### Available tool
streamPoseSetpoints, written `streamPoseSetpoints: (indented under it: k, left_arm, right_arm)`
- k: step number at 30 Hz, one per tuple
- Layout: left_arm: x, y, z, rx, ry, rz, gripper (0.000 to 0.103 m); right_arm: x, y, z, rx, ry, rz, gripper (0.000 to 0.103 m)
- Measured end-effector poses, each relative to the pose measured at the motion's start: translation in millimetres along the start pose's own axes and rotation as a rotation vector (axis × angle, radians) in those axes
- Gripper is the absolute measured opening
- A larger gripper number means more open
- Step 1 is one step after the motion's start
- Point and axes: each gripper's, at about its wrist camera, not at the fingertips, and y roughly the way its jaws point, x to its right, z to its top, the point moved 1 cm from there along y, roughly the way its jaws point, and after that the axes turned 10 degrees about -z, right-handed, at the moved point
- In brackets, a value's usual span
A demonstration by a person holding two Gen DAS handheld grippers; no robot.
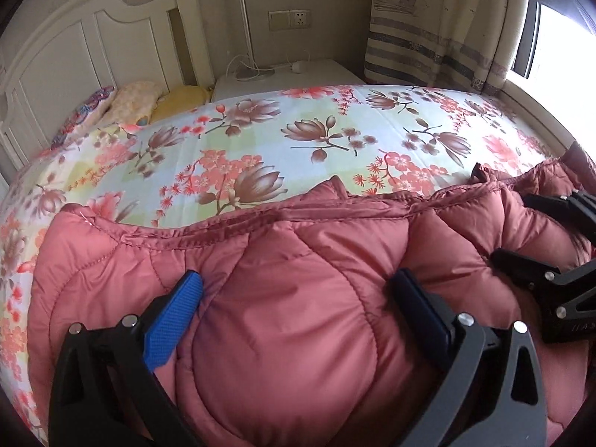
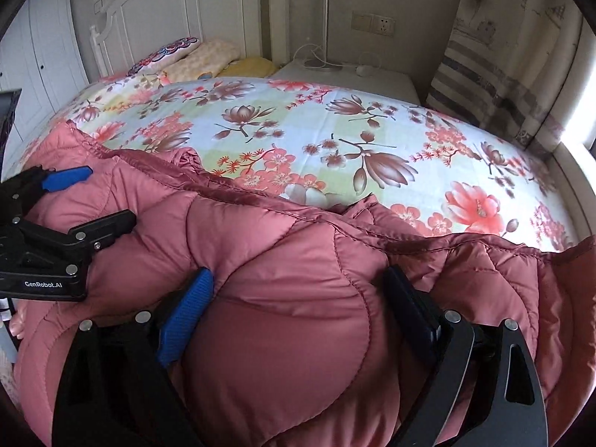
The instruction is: Fold large clothes
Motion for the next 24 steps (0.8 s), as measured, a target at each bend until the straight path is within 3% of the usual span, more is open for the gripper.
streamPoseSetpoints:
  k: [12, 15, 17, 19, 21, 23, 24]
  left_arm:
    - [-11.3, -15.0, 5.8, 0.019, -0.051, -0.041, 0.101]
    - [-26.5, -50.6, 13.2, 0.12, -0.049, 0.006, 0.101]
    - [-44.5, -67.1, 16.1, 0.174, -0.044, 0.089, 0.101]
    - [-59.7, -62.2, 15.2, 0.153, -0.057, 0.118, 0.101]
    - [-75.8, -38.1, 6.1, 0.077, -0.107, 0.114, 0.101]
    - [-84.0, -14.5, -1.5, 0.002, -0.148, 0.085, 0.101]
    - [-85.7, -14.2, -0.4, 0.006, -0.156, 0.08, 0.101]
  right_arm:
    - [13.9, -3.5, 3.4, 0.0, 0.067, 0.052, 0.089]
    - [36.8, -27.6, 6.4, 0.037, 0.091, -0.043, 0.089]
    - [61.8, -44.8, 5.1, 0.069, 0.114, -0.122, 0.09]
    - [90.3, -45.3, -0.8, 0.046, 0.157, -0.176, 0.091]
    - [110.6, -30.0, -11.0, -0.012, 0.194, -0.221, 0.091]
    - [128.8, -10.1, -25.0, -0.05, 0.285, -0.129, 0.091]
    - [137.5, -5.2, -28.4, -0.053, 0.338, -0.068, 0.091]
